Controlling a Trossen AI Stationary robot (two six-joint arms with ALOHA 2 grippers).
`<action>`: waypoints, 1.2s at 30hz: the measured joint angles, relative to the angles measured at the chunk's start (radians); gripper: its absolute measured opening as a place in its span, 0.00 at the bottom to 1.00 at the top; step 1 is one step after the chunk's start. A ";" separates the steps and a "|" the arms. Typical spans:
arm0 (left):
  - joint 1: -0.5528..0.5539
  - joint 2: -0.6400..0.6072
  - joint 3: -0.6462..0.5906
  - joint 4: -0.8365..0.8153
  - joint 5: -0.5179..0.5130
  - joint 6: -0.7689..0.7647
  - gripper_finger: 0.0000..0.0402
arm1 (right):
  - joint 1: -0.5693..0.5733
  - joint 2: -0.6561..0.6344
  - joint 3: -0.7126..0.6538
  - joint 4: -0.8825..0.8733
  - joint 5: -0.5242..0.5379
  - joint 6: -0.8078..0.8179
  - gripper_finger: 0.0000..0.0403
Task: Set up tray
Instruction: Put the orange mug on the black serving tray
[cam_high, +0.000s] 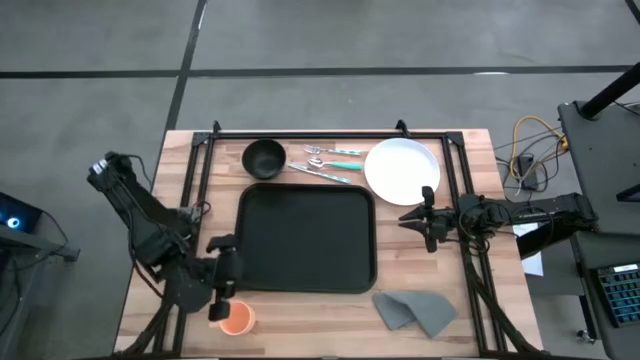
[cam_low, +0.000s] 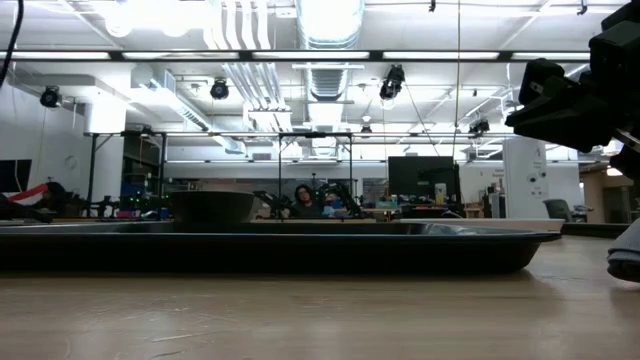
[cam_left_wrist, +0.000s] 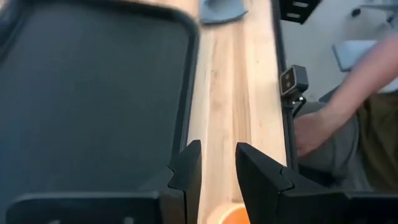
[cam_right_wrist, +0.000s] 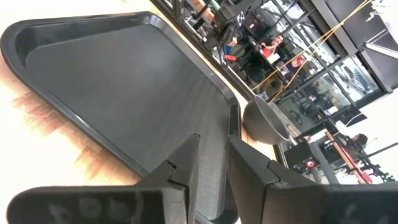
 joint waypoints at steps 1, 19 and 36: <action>-0.006 -0.009 -0.004 -0.011 0.000 -0.032 0.20 | 0.000 0.000 0.000 0.000 0.000 0.000 0.17; -0.015 -0.072 -0.192 -0.013 0.219 -0.383 0.20 | 0.000 0.000 0.000 0.000 0.000 0.000 0.17; -0.015 -0.072 -0.210 0.014 0.383 -0.401 0.20 | 0.000 0.000 0.000 0.000 0.000 0.000 0.17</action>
